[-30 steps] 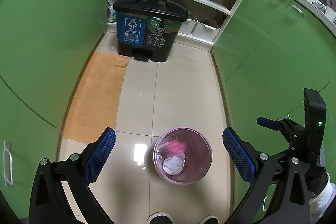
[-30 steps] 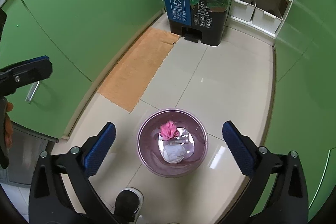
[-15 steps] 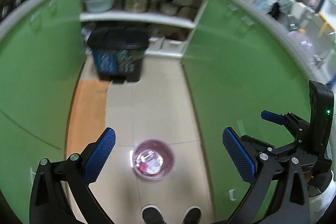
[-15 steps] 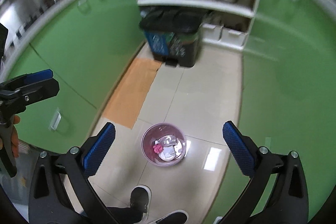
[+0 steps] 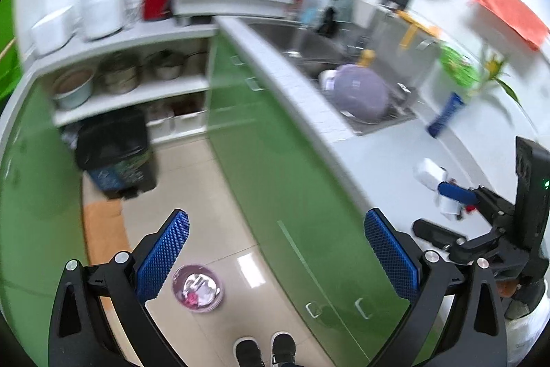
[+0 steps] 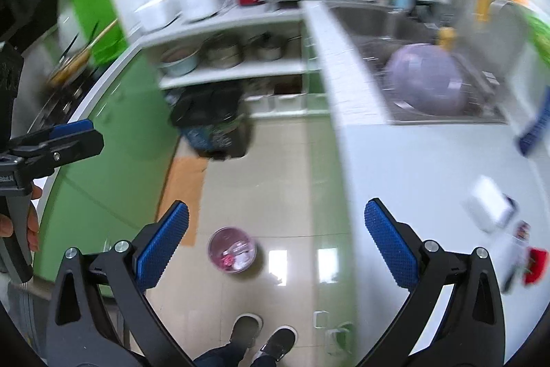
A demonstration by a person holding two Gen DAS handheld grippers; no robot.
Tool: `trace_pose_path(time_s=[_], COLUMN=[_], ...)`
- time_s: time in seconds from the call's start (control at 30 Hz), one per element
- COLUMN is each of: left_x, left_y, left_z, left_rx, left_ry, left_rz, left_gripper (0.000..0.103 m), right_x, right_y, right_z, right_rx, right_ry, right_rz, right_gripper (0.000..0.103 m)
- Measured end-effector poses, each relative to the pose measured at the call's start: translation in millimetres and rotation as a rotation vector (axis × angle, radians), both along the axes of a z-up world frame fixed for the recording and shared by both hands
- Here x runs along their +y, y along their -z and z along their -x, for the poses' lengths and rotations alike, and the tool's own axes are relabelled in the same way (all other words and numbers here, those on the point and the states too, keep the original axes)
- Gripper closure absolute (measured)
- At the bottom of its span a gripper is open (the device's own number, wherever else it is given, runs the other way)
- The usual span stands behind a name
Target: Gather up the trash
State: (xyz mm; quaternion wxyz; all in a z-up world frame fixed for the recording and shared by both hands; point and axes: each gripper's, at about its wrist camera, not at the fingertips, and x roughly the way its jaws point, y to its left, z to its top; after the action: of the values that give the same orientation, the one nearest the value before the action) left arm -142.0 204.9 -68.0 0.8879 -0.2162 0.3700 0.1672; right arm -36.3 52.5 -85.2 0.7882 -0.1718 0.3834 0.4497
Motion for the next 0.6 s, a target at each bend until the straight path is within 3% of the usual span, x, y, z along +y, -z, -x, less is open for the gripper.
trace_pose_path(time_s=[0.2, 0.47, 0.6], left_x=[-56, -135, -179], left_y=[-16, -26, -28], left_z=[-66, -141, -167], left_rx=[-0.015, -0.025, -0.023], left_ry=[0.208, 0.457, 0.572], left_rz=[-0.012, -0.034, -0.059], left_gripper=[0.005, 0.005, 0.005], right_x=[-94, -216, -257], right_y=[-33, -40, -40], right_z=[-34, -52, -58], right_rx=[-0.04, -0.062, -0.062], right_ry=[0.223, 0.514, 0.604], right_rz=[-0.03, -0.042, -0.042], right_gripper=[0.003, 0.003, 0.003])
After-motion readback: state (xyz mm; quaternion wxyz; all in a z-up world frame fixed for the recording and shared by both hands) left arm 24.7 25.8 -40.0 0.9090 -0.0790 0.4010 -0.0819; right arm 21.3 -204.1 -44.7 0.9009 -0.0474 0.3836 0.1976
